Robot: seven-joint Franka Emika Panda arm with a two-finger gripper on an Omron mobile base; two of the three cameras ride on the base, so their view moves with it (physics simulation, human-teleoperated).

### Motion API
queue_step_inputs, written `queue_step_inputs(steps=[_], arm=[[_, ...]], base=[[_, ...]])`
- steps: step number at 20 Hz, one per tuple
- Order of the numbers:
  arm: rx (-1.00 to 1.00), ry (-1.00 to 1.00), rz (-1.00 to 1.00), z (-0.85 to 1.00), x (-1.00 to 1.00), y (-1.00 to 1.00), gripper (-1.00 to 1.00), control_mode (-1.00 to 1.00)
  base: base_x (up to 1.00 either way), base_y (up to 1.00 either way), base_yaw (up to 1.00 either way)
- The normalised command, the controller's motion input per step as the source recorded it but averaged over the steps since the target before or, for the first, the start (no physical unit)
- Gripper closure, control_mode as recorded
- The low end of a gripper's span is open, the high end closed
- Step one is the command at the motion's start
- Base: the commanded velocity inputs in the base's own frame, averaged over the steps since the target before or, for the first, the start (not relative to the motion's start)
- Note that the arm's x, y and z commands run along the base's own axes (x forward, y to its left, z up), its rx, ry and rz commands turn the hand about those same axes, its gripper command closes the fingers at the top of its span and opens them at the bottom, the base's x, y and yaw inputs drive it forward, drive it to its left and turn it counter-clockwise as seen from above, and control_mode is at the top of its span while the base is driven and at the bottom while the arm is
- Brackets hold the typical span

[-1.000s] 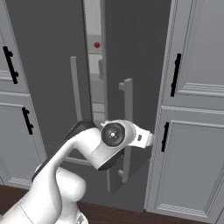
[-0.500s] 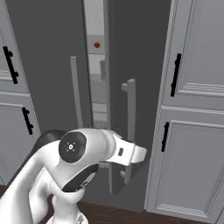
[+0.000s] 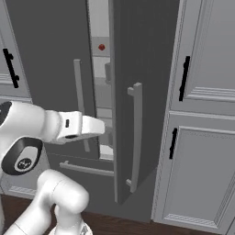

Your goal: Take the strawberry from the fridge and place it on top of the pancake, located on the dining counter.

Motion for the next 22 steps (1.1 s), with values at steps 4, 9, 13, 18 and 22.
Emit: queue_step_inputs(steps=[4, 9, 13, 18, 22], arm=[[-0.39, 0.28, 0.12, -0.01, 0.42, 1.00, -1.00, -1.00], [-0.30, 0.33, 0.10, -0.57, 0.80, 0.47, -1.00, -1.00], [-0.27, 0.40, 0.22, -0.67, 1.00, -0.36, -1.00, -1.00], [-0.07, 0.07, 0.15, -0.34, 0.77, -0.93, -1.00, -1.00], [-0.04, 0.00, 0.01, -0.13, 0.53, -0.16, -1.00, -1.00]], base=[[0.00, 0.00, 0.00], [0.00, 0.00, 0.00], [0.00, 0.00, 0.00], [0.00, 0.00, 0.00], [0.00, 0.00, 0.00]])
